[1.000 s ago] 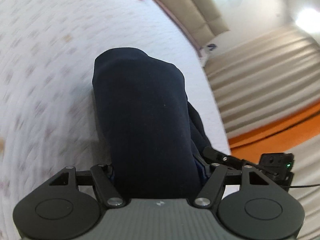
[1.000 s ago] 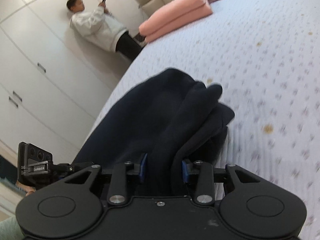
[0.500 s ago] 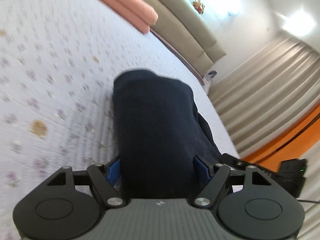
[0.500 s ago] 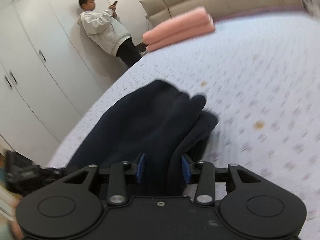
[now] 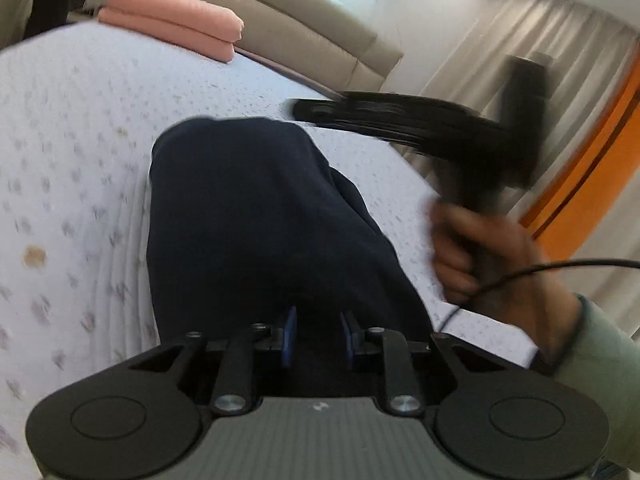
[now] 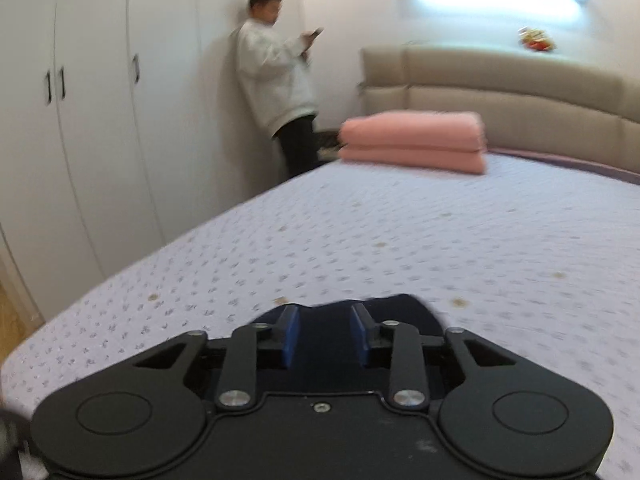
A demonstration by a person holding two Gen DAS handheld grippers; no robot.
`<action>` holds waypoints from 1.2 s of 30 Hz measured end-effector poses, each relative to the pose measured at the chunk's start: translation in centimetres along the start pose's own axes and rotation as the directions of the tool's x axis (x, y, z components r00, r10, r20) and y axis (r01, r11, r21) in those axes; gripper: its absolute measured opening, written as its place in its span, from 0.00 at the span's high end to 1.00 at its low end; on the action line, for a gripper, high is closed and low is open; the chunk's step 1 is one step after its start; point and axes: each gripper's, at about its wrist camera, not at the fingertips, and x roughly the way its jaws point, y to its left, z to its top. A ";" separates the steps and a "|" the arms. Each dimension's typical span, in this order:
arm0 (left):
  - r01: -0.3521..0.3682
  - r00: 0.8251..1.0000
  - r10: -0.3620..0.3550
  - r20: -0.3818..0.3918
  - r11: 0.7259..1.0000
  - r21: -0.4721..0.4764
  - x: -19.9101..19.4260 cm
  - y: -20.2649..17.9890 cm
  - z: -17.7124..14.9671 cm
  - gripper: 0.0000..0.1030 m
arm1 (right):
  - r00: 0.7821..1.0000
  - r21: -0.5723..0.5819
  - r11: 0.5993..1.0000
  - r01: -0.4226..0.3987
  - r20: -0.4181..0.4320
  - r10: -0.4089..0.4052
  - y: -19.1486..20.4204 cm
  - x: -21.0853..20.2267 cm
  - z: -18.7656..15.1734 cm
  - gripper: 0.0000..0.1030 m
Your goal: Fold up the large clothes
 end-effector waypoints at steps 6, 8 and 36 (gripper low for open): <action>0.084 0.996 -0.084 -0.005 0.995 -0.052 -1.2 2.7 -0.8 0.90 | 0.977 -0.075 0.988 0.133 -0.159 -0.144 -2.4 8.9 -1.9 0.49; 0.074 0.997 -0.074 -0.022 0.997 -0.022 -1.3 2.4 -0.8 0.90 | 0.971 0.015 0.987 0.158 -0.183 -0.153 -5.0 8.8 -2.2 0.43; -0.177 0.979 0.196 -0.061 0.956 0.234 -5.5 -6.7 -2.5 0.71 | 0.909 0.203 0.916 0.345 -0.314 -0.273 1.7 -13.7 -15.9 0.74</action>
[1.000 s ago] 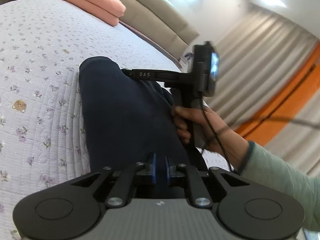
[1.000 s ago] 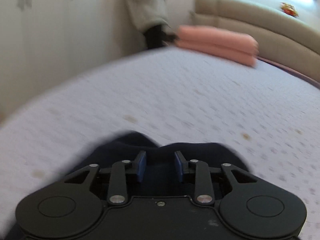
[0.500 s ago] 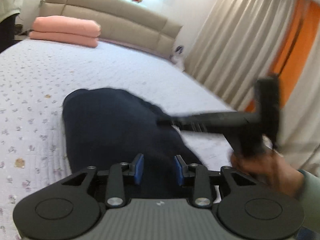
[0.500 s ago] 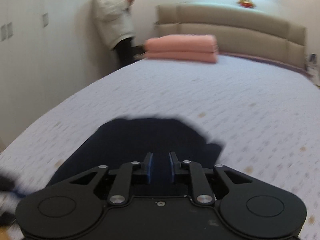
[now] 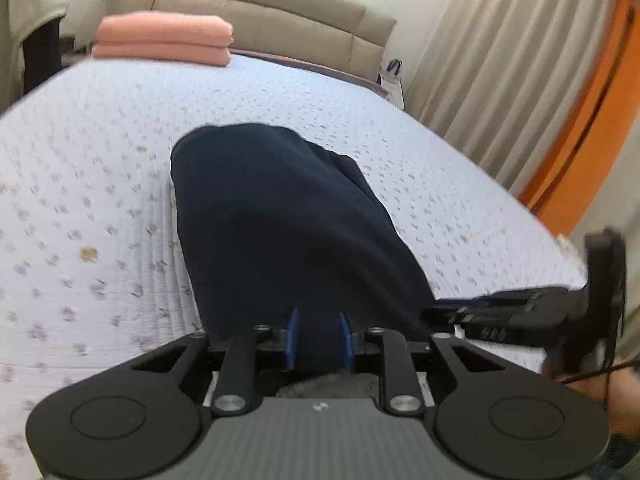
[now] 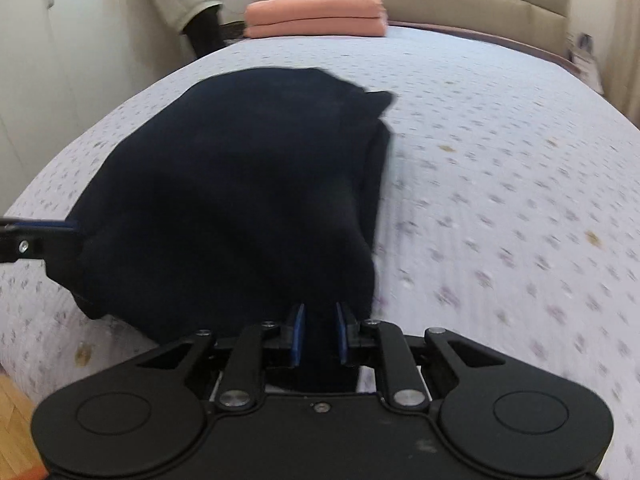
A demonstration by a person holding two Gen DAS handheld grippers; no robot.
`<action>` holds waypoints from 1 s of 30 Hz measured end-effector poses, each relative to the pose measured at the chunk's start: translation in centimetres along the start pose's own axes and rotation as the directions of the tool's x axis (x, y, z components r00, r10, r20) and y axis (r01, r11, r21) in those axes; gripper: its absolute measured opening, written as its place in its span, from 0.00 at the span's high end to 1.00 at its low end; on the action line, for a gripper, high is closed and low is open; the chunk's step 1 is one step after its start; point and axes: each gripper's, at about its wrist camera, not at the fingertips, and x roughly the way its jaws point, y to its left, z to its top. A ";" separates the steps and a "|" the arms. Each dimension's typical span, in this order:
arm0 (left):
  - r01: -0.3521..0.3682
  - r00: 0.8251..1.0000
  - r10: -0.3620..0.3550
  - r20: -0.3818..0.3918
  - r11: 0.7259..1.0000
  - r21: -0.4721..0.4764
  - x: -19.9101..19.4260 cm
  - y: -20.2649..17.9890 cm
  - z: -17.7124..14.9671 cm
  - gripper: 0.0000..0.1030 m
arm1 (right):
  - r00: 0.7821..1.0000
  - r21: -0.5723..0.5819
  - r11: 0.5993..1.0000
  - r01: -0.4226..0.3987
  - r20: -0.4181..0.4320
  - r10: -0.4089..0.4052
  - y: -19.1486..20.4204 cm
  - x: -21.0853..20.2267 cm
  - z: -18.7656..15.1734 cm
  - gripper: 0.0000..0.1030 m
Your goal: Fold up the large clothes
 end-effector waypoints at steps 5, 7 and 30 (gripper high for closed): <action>-0.102 0.995 0.102 -0.013 0.994 0.042 -4.2 -4.2 0.0 0.63 | 0.999 0.086 0.996 0.018 0.042 -0.022 0.5 -5.8 1.1 0.27; -0.156 0.988 0.156 0.001 0.987 0.045 -5.7 -5.9 0.2 0.51 | 0.995 0.085 0.996 0.024 0.092 -0.032 1.3 -8.9 1.4 0.23; -0.357 0.932 0.362 0.033 0.929 -0.096 -12.3 -10.2 1.9 0.00 | 0.985 0.121 0.983 0.140 0.080 -0.151 7.1 -17.1 2.0 0.16</action>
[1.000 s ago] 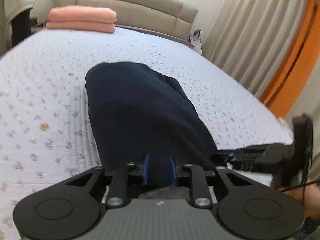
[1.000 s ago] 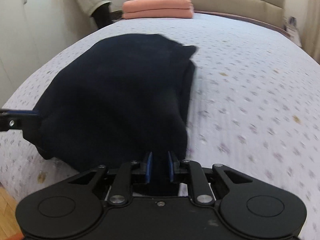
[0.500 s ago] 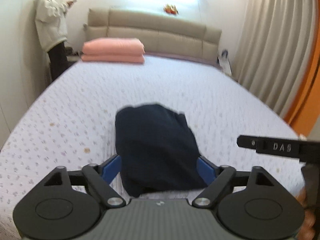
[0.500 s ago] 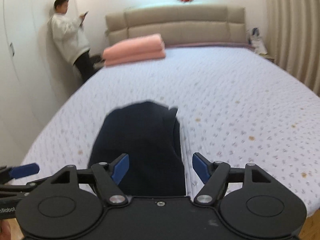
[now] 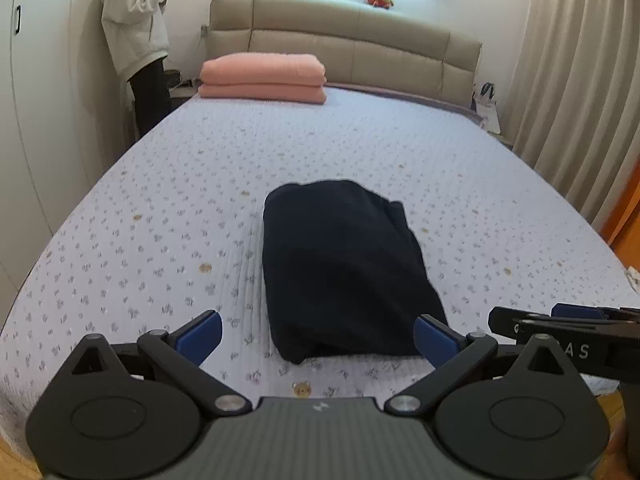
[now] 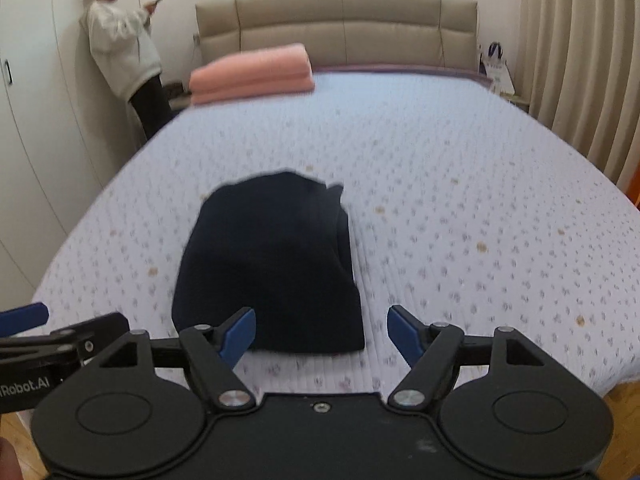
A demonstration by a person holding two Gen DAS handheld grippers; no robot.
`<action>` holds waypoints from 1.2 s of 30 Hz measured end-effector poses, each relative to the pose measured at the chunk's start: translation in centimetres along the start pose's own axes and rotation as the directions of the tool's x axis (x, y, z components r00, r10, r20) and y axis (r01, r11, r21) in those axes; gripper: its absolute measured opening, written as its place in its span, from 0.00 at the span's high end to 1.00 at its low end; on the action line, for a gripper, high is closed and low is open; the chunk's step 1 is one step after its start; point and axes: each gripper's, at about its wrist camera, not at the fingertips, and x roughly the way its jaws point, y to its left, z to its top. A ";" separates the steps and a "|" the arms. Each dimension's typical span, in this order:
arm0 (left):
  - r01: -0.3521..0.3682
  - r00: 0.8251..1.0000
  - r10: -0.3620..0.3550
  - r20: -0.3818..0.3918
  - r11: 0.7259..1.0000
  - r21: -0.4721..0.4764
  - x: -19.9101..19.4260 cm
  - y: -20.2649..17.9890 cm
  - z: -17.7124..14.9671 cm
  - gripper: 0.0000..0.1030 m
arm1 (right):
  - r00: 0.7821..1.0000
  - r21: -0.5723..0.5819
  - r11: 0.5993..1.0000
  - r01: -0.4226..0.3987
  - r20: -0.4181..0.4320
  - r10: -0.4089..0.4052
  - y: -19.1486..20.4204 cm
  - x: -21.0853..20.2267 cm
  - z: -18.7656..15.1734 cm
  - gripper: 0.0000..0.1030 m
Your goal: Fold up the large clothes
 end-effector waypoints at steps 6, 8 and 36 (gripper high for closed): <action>-0.020 0.999 0.020 -0.038 1.000 -0.002 1.8 0.1 -1.2 0.00 | 0.998 -0.019 0.999 0.027 -0.048 -0.028 0.1 1.6 -1.1 0.16; -0.020 0.998 0.020 -0.055 1.000 0.001 2.3 0.0 -1.5 0.00 | 0.997 -0.014 0.999 0.031 -0.067 -0.032 -0.2 2.3 -1.3 0.16; -0.043 0.996 0.047 -0.076 0.998 0.047 3.0 -1.0 -1.2 0.00 | 0.994 0.001 1.000 0.027 -0.107 -0.026 -1.6 3.5 -1.1 0.16</action>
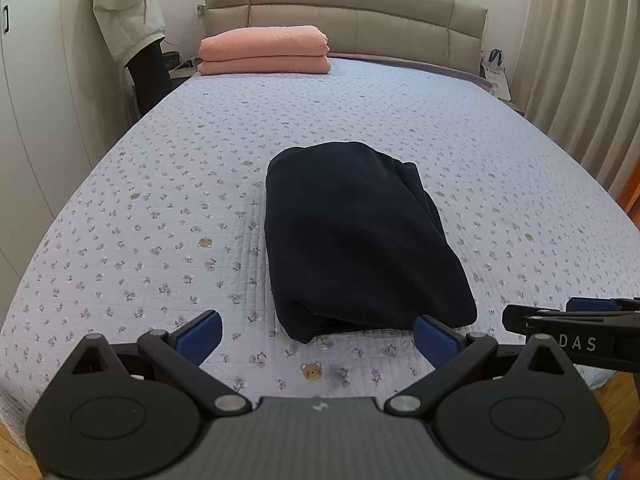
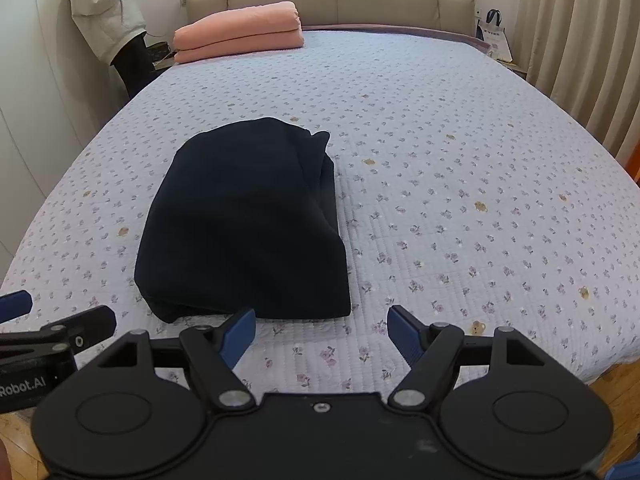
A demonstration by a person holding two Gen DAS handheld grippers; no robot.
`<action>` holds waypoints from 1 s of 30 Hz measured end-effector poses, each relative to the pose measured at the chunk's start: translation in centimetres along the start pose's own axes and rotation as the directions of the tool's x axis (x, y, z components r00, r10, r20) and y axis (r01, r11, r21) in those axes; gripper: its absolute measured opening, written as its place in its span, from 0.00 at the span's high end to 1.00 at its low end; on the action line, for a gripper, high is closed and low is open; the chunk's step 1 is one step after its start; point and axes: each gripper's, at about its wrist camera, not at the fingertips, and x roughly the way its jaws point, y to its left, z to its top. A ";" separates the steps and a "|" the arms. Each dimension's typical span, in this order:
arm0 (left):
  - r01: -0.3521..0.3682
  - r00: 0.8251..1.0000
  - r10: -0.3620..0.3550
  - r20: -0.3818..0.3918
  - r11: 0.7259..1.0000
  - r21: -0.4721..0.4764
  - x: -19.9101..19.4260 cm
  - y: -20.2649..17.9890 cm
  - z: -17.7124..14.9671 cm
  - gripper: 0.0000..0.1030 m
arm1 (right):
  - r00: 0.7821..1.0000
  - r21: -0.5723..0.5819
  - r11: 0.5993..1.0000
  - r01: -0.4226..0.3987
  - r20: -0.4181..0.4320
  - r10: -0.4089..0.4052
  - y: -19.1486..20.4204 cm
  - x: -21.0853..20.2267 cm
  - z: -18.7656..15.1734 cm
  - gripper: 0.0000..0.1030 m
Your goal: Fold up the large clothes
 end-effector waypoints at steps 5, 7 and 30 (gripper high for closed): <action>-0.003 1.000 0.003 0.004 1.000 0.004 -0.3 -0.1 0.1 0.00 | 1.000 0.007 1.000 -0.006 -0.002 0.006 -0.3 -0.1 -0.1 0.16; -0.006 1.000 0.006 0.005 1.000 0.007 -0.3 -0.1 0.0 0.00 | 1.000 0.008 1.000 -0.008 -0.001 0.008 -0.5 -0.1 -0.2 0.16; -0.022 1.000 0.022 0.002 1.000 0.001 -0.5 0.4 -0.4 0.00 | 1.000 -0.003 1.000 -0.019 -0.010 0.019 -0.4 -0.1 -0.7 0.16</action>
